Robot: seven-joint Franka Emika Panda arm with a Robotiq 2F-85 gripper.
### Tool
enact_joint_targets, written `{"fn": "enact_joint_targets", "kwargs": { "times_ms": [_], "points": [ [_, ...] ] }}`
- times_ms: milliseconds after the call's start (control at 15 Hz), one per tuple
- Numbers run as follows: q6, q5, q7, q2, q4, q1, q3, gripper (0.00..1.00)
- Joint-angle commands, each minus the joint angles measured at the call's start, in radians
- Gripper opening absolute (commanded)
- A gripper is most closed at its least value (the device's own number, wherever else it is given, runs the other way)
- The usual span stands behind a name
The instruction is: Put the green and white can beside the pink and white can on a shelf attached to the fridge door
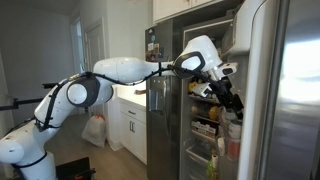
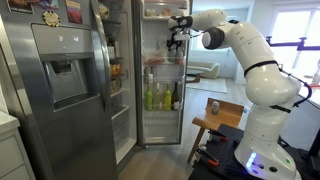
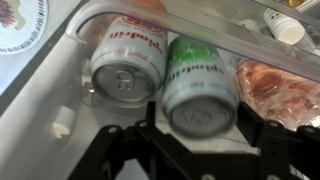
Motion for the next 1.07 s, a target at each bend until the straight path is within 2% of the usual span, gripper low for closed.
{"fn": "enact_joint_targets", "kwargs": {
  "times_ms": [0,400,667,1000],
  "points": [
    [-0.032,-0.009,0.033,0.03,0.07,-0.001,-0.013,1.0],
    [-0.031,-0.011,0.038,0.034,0.089,-0.002,-0.015,1.0],
    [-0.026,0.007,0.02,-0.007,0.09,-0.003,-0.001,1.0],
    [-0.101,0.037,-0.027,-0.094,0.042,-0.001,0.02,1.0]
  ]
}}
